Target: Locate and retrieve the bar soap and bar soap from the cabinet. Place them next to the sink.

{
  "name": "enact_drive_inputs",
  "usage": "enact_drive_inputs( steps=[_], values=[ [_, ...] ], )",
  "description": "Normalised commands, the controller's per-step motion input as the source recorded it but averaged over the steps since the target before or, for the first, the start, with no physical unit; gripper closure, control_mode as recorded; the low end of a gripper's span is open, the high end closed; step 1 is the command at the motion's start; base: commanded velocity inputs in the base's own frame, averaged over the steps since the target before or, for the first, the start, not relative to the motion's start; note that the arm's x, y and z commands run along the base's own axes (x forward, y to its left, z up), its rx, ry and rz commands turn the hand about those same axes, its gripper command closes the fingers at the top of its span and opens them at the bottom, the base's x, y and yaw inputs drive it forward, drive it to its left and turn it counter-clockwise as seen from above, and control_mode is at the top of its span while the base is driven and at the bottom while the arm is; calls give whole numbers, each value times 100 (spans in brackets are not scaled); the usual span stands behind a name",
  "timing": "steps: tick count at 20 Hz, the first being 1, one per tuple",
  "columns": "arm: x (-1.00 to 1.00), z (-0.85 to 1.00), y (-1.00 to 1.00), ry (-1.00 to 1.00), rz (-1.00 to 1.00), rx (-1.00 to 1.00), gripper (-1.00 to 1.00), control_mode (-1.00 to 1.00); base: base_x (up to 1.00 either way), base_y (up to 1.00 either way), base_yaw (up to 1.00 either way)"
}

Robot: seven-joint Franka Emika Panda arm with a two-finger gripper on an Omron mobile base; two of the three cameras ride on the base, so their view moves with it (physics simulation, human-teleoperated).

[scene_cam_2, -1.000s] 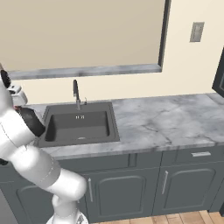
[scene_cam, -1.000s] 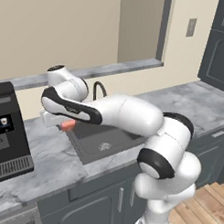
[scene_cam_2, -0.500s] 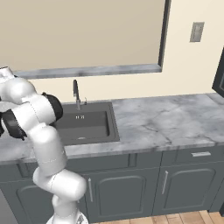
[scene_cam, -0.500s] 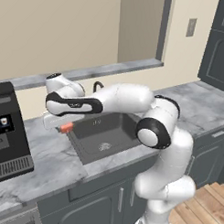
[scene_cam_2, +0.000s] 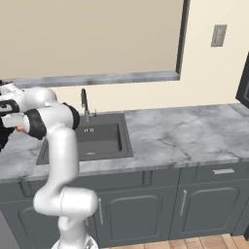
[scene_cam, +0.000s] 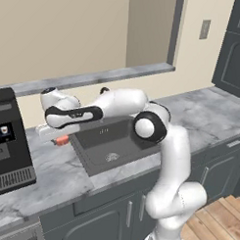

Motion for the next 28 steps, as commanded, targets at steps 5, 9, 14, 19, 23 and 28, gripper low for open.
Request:
enact_drive_inputs(
  steps=[5, 9, 14, 19, 23, 28],
  values=[
    [67, -28, 15, 0, -4, -7, 100, -100, 0, 0, 0],
    [60, -32, 0, 1, -1, -6, 100, -100, 0, 0, 0],
    [39, -41, 0, 10, 0, -4, 100, -100, 0, 0, 0],
    [26, -40, 1, 2, 0, 0, 100, -100, 0, 0, 0],
    [27, -28, 0, -3, 0, 1, 100, -100, 0, 0, 0],
    [13, -24, 0, 0, 0, 3, 100, -100, 0, 0, 0]
  ],
)
